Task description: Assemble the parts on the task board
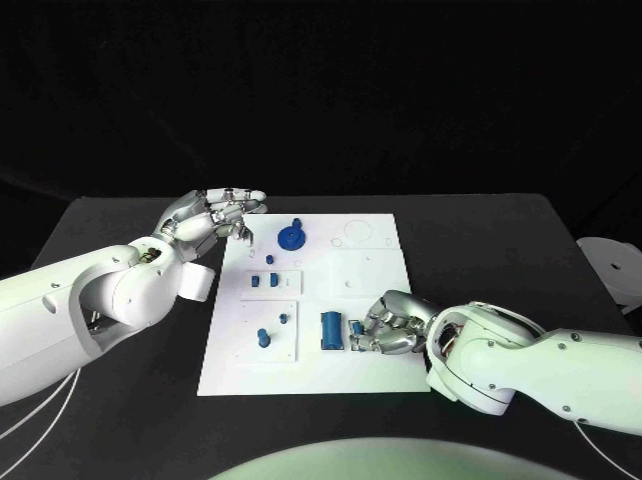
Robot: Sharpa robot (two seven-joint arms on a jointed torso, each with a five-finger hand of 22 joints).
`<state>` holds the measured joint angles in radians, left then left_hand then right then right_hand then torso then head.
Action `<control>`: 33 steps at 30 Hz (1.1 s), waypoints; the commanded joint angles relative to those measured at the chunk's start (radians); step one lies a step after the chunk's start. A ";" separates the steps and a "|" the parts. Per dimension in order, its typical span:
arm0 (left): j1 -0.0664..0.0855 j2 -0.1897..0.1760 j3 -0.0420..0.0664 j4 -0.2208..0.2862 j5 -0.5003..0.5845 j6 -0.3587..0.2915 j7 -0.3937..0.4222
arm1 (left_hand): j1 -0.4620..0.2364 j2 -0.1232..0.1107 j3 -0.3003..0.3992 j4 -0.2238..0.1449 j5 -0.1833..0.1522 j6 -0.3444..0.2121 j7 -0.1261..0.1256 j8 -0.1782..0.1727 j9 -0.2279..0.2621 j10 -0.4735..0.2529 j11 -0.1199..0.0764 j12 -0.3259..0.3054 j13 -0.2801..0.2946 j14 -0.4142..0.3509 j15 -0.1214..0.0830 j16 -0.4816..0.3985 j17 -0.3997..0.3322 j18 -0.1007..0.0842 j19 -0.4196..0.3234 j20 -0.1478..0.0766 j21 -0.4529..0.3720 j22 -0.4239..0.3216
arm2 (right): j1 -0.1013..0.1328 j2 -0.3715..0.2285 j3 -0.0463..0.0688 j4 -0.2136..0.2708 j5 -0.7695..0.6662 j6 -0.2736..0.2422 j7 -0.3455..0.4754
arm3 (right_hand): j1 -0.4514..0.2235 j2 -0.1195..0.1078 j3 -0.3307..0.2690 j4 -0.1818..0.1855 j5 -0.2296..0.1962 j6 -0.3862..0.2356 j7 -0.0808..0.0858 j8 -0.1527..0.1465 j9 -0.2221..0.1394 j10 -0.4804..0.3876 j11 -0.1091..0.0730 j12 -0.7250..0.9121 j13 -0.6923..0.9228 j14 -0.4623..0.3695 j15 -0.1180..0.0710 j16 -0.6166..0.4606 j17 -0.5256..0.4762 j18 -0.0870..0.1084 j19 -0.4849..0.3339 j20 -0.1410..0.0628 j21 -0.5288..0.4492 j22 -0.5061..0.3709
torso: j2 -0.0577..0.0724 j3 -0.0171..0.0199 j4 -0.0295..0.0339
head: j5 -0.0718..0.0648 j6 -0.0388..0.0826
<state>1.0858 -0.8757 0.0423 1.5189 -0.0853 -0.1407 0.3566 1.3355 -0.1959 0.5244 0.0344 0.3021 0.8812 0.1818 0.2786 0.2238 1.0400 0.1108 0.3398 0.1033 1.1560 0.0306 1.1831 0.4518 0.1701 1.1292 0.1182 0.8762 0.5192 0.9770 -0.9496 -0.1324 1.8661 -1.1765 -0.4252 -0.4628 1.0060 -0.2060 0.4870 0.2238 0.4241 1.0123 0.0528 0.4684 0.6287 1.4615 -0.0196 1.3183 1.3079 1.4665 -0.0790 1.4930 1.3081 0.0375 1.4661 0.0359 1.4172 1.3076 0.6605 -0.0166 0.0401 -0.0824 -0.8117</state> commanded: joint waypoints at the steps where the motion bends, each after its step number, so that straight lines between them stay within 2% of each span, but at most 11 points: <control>1: 0.000 0.002 0.001 0.003 -0.005 0.018 0.004 | -0.002 0.009 -0.005 0.002 -0.001 -0.005 0.004 -0.002 -0.002 -0.007 0.003 0.005 0.001 -0.003 0.000 0.004 -0.001 0.014 0.008 -0.001 -0.003 -0.001 | -0.001 0.006 -0.001 0.001 -0.014 0.016 0.012 | -0.005 0.004 -0.006 0.001 -0.002 0.007 0.000 -0.006 -0.002 0.015 -0.001 0.006 0.092 0.070 -0.002 0.006 0.081 -0.004 0.040 -0.006 -0.003 0.218 | 0.000 0.0005 0.0006 | -0.001 0.001; 6: 0.000 0.002 0.001 0.002 -0.005 0.019 0.004 | -0.002 0.009 -0.005 0.002 -0.001 -0.005 0.004 -0.002 -0.002 -0.007 0.003 0.005 0.001 -0.003 0.000 0.004 -0.001 0.014 0.008 -0.001 -0.003 -0.001 | -0.001 0.010 -0.001 0.000 -0.021 0.006 0.018 | -0.007 0.007 -0.027 0.011 -0.027 0.008 -0.001 -0.007 -0.002 0.014 -0.002 0.005 0.092 0.069 -0.003 0.005 0.079 -0.004 0.040 -0.006 -0.005 0.218 | 0.000 -0.0002 0.0006 | -0.001 0.002; 8: 0.000 0.002 0.001 0.002 -0.005 0.019 0.003 | -0.004 0.009 -0.006 0.003 -0.001 -0.006 0.004 -0.002 -0.002 -0.008 0.003 0.006 0.001 -0.003 0.001 0.005 -0.002 0.014 0.008 0.000 -0.004 -0.001 | -0.001 0.011 -0.001 0.001 -0.023 0.003 0.021 | -0.009 0.009 -0.046 0.021 -0.065 0.008 -0.001 -0.009 -0.002 0.014 -0.002 0.004 0.091 0.069 -0.003 0.005 0.079 -0.004 0.040 -0.006 -0.004 0.218 | 0.000 -0.0002 0.0009 | 0.000 0.001; 11: 0.000 0.002 0.001 0.002 -0.006 0.019 0.003 | -0.004 0.009 -0.006 0.003 -0.001 -0.006 0.004 -0.002 -0.002 -0.008 0.003 0.006 0.001 -0.003 0.001 0.005 -0.002 0.014 0.008 0.000 -0.004 -0.001 | -0.001 0.011 -0.001 0.001 -0.025 0.001 0.025 | -0.012 0.008 -0.068 0.036 -0.097 0.008 0.000 -0.011 -0.003 0.014 -0.001 0.004 0.092 0.069 -0.003 0.005 0.079 -0.003 0.040 -0.006 -0.005 0.218 | 0.000 -0.0006 0.0008 | 0.000 0.001; 14: 0.000 0.002 0.001 0.002 -0.008 0.018 0.002 | -0.004 0.009 -0.006 0.003 -0.001 -0.006 0.004 -0.002 -0.002 -0.008 0.003 0.006 0.001 -0.003 0.001 0.005 -0.002 0.014 0.008 0.000 -0.004 -0.001 | -0.001 0.011 -0.001 0.001 -0.027 0.000 0.028 | -0.016 0.003 -0.080 0.044 -0.097 0.009 0.000 -0.012 -0.003 0.013 -0.001 0.003 0.092 0.069 -0.003 0.004 0.079 -0.003 0.040 -0.006 -0.006 0.218 | 0.000 -0.0008 0.0007 | 0.002 0.000; 16: 0.000 0.002 0.001 0.002 -0.009 0.019 0.002 | -0.004 0.009 -0.006 0.003 -0.001 -0.006 0.004 -0.002 -0.002 -0.008 0.003 0.006 0.001 -0.003 0.001 0.005 -0.002 0.014 0.008 0.000 -0.004 -0.001 | -0.001 0.011 -0.001 0.001 -0.028 -0.001 0.029 | -0.021 0.001 -0.104 0.061 -0.130 0.010 -0.001 -0.013 -0.002 0.014 -0.002 0.003 0.092 0.069 -0.003 0.004 0.078 -0.003 0.040 -0.007 -0.006 0.218 | 0.000 -0.0007 0.0006 | 0.002 0.000; 18: 0.000 0.002 0.001 0.002 -0.010 0.019 0.002 | -0.004 0.009 -0.006 0.004 -0.001 -0.006 0.004 -0.002 -0.002 -0.008 0.003 0.006 0.001 -0.003 0.001 0.005 -0.002 0.014 0.008 0.000 -0.004 -0.002 | -0.001 0.010 -0.001 0.000 -0.030 -0.002 0.030 | -0.021 0.003 -0.114 0.064 -0.142 0.010 -0.002 -0.013 -0.002 0.014 -0.002 0.004 0.092 0.069 -0.003 0.004 0.079 -0.003 0.040 -0.007 -0.006 0.218 | 0.000 -0.0005 0.0005 | 0.002 0.001; 22: 0.000 0.001 0.001 0.002 -0.010 0.019 0.001 | -0.004 0.009 -0.006 0.004 -0.001 -0.006 0.004 -0.002 -0.002 -0.008 0.003 0.006 0.001 -0.003 0.001 0.005 -0.002 0.014 0.008 0.000 -0.004 -0.002 | -0.001 0.007 -0.001 0.000 -0.034 -0.005 0.032 | -0.027 0.007 -0.129 0.067 -0.158 0.011 -0.002 -0.014 -0.002 0.014 -0.003 0.003 0.092 0.069 -0.004 0.004 0.079 -0.003 0.040 -0.007 -0.006 0.218 | 0.000 -0.0006 0.0003 | 0.003 0.001; 28: 0.000 0.001 0.001 0.002 -0.011 0.019 0.001 | -0.004 0.009 -0.006 0.004 -0.001 -0.006 0.004 -0.002 -0.002 -0.008 0.003 0.006 0.001 -0.003 0.001 0.005 -0.002 0.014 0.008 0.000 -0.004 -0.002 | -0.001 -0.002 -0.001 0.005 -0.038 -0.004 0.048 | -0.023 0.008 -0.132 0.065 -0.160 0.011 -0.003 -0.014 -0.002 0.014 -0.003 0.004 0.093 0.069 -0.004 0.004 0.079 -0.003 0.040 -0.007 -0.006 0.218 | 0.000 0.0001 0.0001 | 0.002 0.002; 33: 0.000 0.000 0.001 0.001 -0.012 0.019 0.000 | -0.004 0.009 -0.006 0.004 -0.001 -0.006 0.004 -0.002 -0.002 -0.008 0.003 0.006 0.001 -0.003 0.001 0.005 -0.002 0.014 0.008 0.000 -0.004 -0.002 | -0.001 -0.018 -0.001 0.014 -0.041 0.015 0.082 | 0.037 0.010 -0.140 0.046 -0.178 0.009 -0.002 -0.016 -0.002 0.013 -0.003 0.002 0.092 0.069 -0.005 0.004 0.079 -0.003 0.040 -0.008 -0.007 0.218 | 0.000 0.0006 -0.0004 | 0.004 0.003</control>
<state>1.0859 -0.8766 0.0423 1.5184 -0.0931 -0.1377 0.3533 1.3355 -0.1959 0.5215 0.0373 0.3020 0.8812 0.1818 0.2786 0.2229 1.0365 0.1143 0.3397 0.1031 1.1560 0.0306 1.1831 0.4510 0.1700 1.1292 0.1182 0.8763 0.5193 0.9765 -0.9647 -0.1328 1.8758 -1.2004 -0.4294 -0.4238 1.0301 -0.1954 0.3465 0.2757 0.2504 1.0183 0.0466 0.4562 0.6259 1.4615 -0.0196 1.3182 1.3076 1.4665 -0.0789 1.4930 1.3078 0.0375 1.4661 0.0360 1.4165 1.3074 0.6604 -0.0167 0.0403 -0.0796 -0.8091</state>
